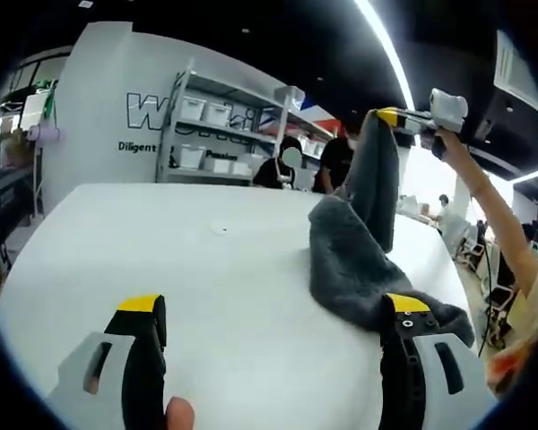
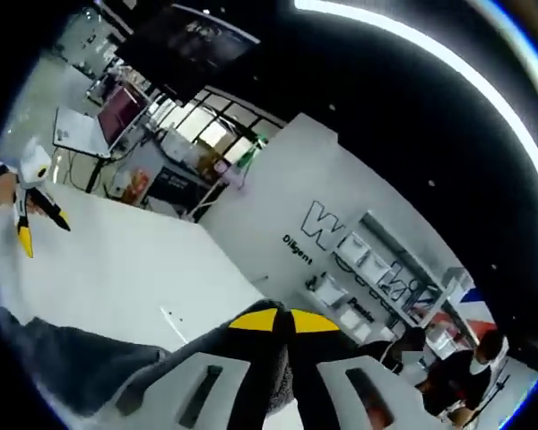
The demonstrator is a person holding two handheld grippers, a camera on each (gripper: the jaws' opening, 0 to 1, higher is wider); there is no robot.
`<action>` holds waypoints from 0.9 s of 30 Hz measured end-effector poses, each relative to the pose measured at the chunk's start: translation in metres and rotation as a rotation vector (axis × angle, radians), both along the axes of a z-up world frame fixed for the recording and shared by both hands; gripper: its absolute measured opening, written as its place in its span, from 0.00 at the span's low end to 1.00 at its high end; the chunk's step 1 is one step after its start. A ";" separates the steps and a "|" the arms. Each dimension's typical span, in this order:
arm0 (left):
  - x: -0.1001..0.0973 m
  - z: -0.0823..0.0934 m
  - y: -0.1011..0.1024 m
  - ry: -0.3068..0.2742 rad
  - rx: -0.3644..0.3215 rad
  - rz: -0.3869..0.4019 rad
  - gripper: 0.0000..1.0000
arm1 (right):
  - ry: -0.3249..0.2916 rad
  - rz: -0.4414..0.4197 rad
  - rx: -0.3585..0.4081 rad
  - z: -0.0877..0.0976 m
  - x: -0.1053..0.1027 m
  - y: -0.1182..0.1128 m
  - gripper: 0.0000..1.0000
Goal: Fold the towel on the table until its edges align and the towel forms a compact rectangular stack.
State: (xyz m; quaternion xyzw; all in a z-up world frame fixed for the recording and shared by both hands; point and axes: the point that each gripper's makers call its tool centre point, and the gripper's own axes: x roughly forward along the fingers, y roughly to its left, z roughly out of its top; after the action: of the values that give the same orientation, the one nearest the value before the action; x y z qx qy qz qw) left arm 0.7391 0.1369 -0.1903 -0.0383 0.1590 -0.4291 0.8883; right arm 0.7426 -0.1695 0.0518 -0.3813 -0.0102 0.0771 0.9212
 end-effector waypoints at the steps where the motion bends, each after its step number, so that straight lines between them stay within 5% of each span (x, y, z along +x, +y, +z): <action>1: 0.000 0.000 0.000 0.000 -0.001 0.000 0.98 | 0.006 0.013 -0.010 -0.002 -0.002 0.002 0.00; 7: 0.001 -0.001 0.000 0.003 0.006 0.001 0.98 | 0.043 0.131 -0.104 -0.022 -0.035 0.023 0.00; 19: -0.007 0.000 0.000 -0.001 0.004 0.013 0.98 | 0.232 0.358 -0.147 -0.129 -0.129 0.055 0.00; 27: -0.011 -0.001 -0.002 -0.005 0.001 0.011 0.98 | 0.374 0.455 -0.171 -0.204 -0.166 0.059 0.00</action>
State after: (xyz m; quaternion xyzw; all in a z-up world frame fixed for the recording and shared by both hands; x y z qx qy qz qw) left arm 0.7278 0.1347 -0.1911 -0.0376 0.1567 -0.4243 0.8911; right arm 0.5765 -0.1101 -0.1522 -0.4247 0.0810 0.3508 0.8307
